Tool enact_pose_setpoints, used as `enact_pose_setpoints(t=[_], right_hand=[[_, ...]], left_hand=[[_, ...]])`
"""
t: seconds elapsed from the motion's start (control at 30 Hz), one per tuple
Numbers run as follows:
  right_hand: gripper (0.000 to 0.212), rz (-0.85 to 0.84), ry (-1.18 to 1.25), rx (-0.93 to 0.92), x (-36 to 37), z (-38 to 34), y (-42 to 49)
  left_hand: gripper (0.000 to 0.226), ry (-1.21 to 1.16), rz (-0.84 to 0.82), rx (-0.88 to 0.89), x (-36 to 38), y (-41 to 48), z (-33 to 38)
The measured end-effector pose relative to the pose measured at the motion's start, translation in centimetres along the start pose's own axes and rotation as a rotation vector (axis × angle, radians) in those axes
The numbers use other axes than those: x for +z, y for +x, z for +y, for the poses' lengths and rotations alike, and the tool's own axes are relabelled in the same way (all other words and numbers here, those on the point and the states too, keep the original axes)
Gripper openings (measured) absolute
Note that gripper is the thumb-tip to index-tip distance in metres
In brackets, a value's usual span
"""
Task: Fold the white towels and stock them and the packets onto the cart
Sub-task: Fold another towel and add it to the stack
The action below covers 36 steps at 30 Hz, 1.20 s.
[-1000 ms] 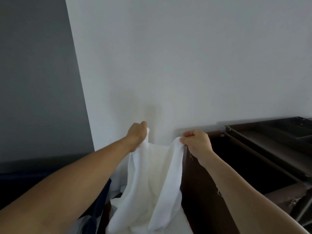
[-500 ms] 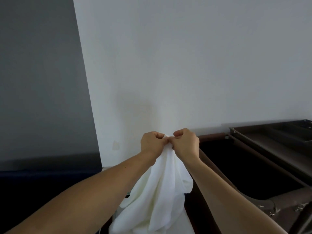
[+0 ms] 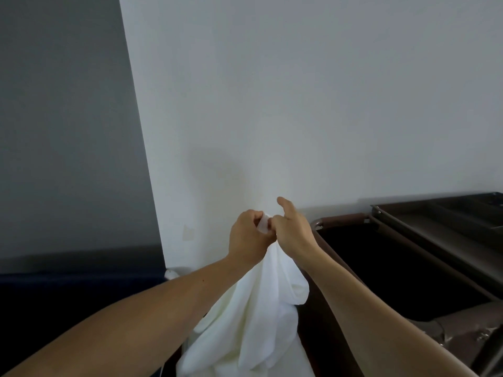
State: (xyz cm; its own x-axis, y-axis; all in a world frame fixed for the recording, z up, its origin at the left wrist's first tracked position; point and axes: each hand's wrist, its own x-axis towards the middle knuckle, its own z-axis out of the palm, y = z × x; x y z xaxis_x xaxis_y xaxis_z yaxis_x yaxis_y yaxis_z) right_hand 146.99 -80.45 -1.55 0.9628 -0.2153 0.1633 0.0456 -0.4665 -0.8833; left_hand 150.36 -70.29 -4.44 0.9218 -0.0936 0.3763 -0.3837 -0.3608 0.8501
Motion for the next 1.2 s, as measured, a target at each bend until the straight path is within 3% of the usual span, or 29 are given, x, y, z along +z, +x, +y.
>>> enact_pose_setpoints(t=[0.17,0.27,0.33,0.43,0.53,0.6,0.7,0.87,1.03,1.2], right_hand=[[0.056,-0.027,-0.147,-0.133,-1.3,0.2,0.9],[0.052,-0.033,0.005,-0.174,-2.0,0.4,1.3],[0.047,-0.037,0.089,-0.213,-2.3,0.7,1.3],[0.041,0.011,-0.199,-0.31,-3.1,2.8,1.6],[0.03,-0.135,-0.485,-0.342,-3.7,5.8,1.1],[0.044,-0.257,-0.587,-0.317,-3.3,7.7,0.6],[0.067,-0.291,-0.726,-0.284,-2.7,9.7,0.1],[0.06,-0.266,-0.932,-0.233,-3.2,11.4,0.2],[0.042,-0.113,-1.03,-0.303,-4.5,11.6,1.2],[0.033,-0.09,-0.958,-0.363,-5.0,12.0,1.5]], left_hand=[[0.02,0.035,0.062,0.053,-1.2,0.9,0.5],[0.005,0.044,0.048,0.09,-2.1,2.4,0.4],[0.011,0.024,0.076,0.094,-3.0,3.5,0.9],[0.022,0.03,0.175,0.117,-4.9,5.8,2.3],[0.025,0.032,0.226,0.144,-6.4,8.1,3.5],[0.024,0.025,0.236,0.161,-6.9,9.0,4.1],[0.027,-0.04,0.254,0.165,-7.5,9.9,4.7],[0.028,-0.117,0.256,0.177,-9.0,10.6,5.1],[0.023,-0.193,0.222,0.185,-10.4,10.7,4.7],[0.023,-0.256,0.176,0.192,-11.1,10.4,3.9]])
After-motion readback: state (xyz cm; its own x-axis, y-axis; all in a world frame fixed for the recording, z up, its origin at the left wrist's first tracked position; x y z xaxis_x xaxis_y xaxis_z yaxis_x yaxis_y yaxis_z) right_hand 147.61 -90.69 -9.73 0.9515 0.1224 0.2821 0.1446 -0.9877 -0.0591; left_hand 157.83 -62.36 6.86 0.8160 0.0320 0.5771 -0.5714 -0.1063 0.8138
